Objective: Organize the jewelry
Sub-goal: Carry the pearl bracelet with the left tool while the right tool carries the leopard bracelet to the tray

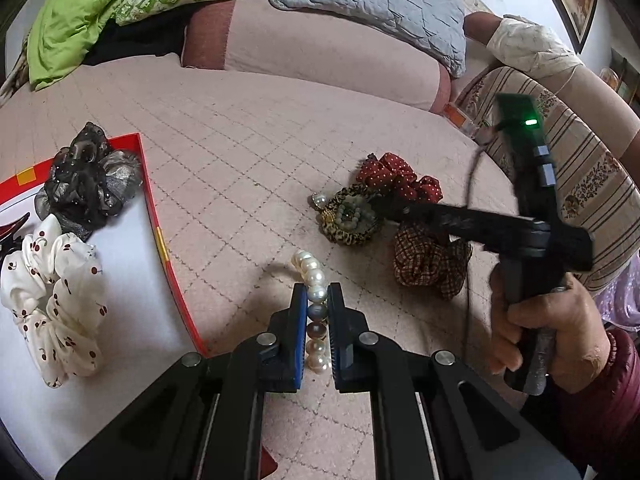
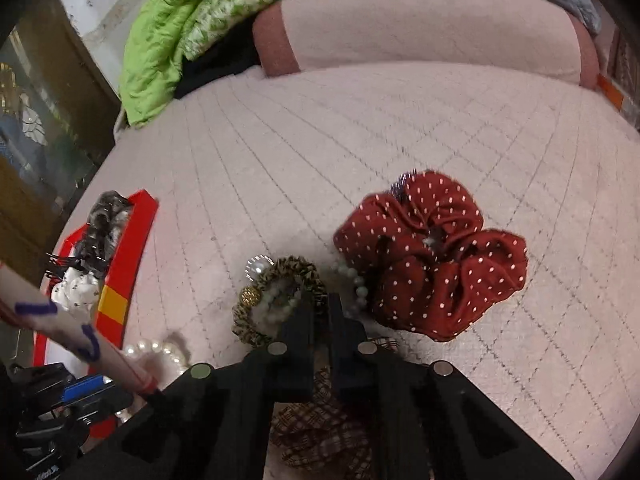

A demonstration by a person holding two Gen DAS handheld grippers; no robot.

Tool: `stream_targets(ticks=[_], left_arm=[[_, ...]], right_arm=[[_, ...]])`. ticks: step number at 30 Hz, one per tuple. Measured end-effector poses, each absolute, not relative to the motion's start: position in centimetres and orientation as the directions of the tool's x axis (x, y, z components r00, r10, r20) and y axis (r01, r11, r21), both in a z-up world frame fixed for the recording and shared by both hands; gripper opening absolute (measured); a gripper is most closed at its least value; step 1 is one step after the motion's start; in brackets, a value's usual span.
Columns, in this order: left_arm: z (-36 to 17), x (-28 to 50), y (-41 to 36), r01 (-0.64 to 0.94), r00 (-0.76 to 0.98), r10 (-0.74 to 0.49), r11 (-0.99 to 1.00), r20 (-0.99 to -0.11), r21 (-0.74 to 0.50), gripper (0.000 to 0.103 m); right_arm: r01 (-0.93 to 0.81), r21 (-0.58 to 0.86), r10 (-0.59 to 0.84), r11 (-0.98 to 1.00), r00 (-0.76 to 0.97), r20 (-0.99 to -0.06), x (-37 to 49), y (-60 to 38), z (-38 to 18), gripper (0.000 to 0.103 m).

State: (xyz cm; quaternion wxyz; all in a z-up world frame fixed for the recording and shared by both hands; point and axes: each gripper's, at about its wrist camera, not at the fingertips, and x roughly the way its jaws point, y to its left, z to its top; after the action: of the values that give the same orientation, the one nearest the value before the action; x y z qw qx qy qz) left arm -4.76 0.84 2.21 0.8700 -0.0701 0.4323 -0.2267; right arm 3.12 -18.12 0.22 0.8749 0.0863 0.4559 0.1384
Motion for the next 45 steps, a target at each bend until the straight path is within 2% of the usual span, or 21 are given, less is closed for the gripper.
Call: stream_targets(ticks=[8, 18, 22, 37, 45], left_arm=[[3.2, -5.1, 0.7, 0.353, 0.556, -0.481, 0.875, -0.678, -0.331, 0.009], [5.9, -6.3, 0.5, 0.406, 0.632, -0.511, 0.859, -0.583, -0.312, 0.009], [6.4, -6.4, 0.8, 0.396, 0.642, -0.506, 0.862, -0.576, -0.316, 0.009], [7.1, -7.9, 2.5, 0.267, 0.749, -0.288, 0.955, -0.597, -0.125, 0.009], [7.3, -8.3, 4.0, 0.223, 0.770, -0.240, 0.969, -0.591, -0.103, 0.009]], right_arm=[[-0.222, 0.331, 0.390, 0.917, 0.670, -0.632, 0.2, -20.1, 5.3, 0.006], [-0.250, 0.360, 0.426, 0.899, 0.685, -0.591, -0.4, -19.3, 6.4, 0.006], [-0.267, 0.382, 0.453, 0.885, 0.685, -0.570, -0.9, -19.4, 6.8, 0.006], [-0.336, 0.394, 0.511, 0.856, 0.667, -0.542, -2.7, -16.9, 7.2, 0.006], [-0.330, 0.427, 0.529, 0.842, 0.662, -0.531, -5.1, -15.5, 7.3, 0.006]])
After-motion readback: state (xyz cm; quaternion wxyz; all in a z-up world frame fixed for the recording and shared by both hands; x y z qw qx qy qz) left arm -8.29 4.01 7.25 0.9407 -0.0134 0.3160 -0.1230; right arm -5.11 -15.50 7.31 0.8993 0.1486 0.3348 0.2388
